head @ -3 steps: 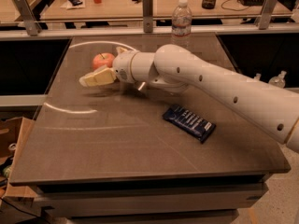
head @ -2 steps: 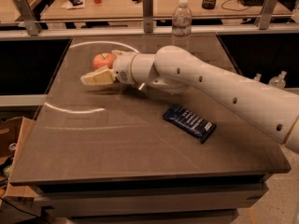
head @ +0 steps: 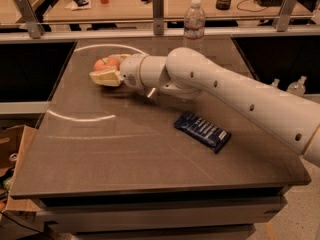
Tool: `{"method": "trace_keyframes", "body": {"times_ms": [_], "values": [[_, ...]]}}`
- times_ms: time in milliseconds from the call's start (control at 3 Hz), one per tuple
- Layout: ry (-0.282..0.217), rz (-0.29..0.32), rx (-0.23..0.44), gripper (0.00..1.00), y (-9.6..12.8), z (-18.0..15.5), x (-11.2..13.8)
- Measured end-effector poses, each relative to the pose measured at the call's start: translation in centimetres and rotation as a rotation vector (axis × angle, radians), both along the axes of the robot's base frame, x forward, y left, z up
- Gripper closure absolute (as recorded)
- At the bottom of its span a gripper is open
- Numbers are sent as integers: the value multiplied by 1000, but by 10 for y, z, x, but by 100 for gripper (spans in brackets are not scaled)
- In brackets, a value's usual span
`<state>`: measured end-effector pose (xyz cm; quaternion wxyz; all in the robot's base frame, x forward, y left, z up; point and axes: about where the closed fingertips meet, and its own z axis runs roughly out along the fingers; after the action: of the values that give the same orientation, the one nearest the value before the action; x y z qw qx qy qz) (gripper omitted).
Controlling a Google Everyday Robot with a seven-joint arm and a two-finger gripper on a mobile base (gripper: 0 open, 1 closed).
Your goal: Pick apple
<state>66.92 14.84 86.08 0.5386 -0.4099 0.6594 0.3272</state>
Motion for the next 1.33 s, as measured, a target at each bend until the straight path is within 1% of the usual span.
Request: {"method": "trace_keyframes", "body": {"times_ms": [333,667,1000,1333], "values": [[0,2,12,87,-1,4,-1],[7,-33,26,100,-10,15,5],[-3,-58,48,100,-23,31,14],[56,-67,103,100,-37,42,24]]}}
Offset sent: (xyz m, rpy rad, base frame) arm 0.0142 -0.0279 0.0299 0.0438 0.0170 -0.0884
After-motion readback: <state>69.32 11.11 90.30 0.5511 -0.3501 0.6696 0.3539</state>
